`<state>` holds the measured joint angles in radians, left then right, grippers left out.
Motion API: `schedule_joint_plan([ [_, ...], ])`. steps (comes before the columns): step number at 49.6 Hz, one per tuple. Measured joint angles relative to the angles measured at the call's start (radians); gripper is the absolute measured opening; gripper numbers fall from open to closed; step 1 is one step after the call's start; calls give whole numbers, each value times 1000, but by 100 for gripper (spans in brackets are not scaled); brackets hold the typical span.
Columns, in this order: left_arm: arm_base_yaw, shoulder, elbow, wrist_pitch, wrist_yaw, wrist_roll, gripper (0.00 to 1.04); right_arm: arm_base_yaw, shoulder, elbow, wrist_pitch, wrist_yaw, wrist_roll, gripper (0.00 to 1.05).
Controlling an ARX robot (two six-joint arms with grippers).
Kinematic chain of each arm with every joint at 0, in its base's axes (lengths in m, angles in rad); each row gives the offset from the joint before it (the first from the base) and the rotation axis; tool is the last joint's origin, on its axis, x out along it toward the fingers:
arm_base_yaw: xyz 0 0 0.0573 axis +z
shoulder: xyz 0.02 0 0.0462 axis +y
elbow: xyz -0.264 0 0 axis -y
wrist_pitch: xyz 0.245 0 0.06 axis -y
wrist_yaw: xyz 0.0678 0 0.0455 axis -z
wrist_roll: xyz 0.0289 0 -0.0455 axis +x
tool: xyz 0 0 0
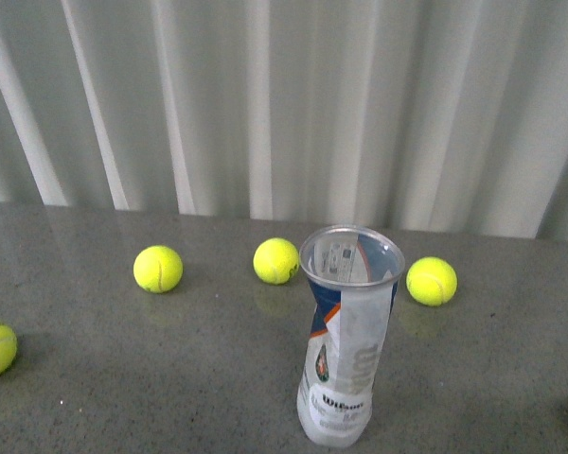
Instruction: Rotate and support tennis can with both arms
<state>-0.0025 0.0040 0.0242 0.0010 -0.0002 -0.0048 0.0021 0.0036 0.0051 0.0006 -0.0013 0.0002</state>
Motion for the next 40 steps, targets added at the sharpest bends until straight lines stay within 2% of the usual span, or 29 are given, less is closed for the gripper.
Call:
schedule_joint_plan([
  [2, 0, 0, 0, 0, 0, 1, 100, 0, 0, 0, 0, 0, 0, 97],
  [4, 0, 0, 0, 0, 0, 0, 97, 0, 0, 0, 0, 0, 0, 97],
  [40, 0, 0, 0, 0, 0, 0, 98, 0, 0, 0, 0, 0, 0, 97],
])
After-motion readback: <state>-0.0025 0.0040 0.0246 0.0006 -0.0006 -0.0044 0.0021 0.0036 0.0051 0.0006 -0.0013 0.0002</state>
